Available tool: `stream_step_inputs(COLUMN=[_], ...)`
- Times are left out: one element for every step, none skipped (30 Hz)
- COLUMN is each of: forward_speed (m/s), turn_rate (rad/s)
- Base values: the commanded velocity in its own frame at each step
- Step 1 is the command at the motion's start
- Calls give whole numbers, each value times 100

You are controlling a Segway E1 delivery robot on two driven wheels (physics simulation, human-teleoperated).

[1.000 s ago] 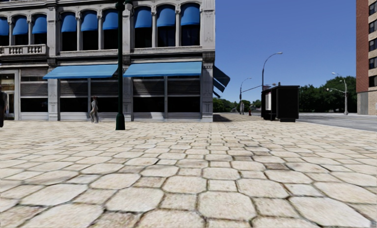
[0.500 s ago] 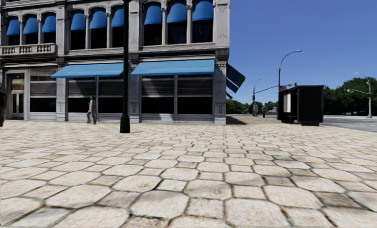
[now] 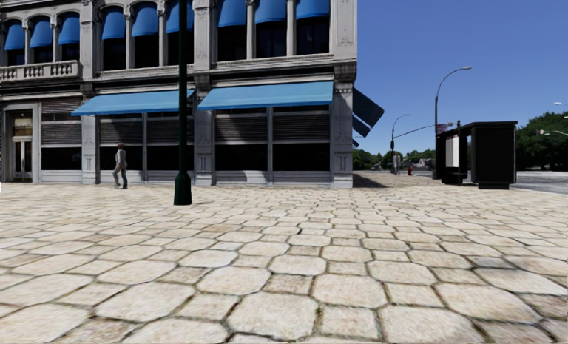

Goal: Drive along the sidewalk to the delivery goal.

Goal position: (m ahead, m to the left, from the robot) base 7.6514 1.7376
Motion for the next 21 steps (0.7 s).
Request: stream_step_inputs(forward_speed=[172,172,172,172,172,172,172,172,172,172,172,172,172,172,172,172,172,172,172,172,172], turn_rate=[34,34,34,34,34,34,34,30,29,29,29,29,29,29,29,29,29,29,29,29,29])
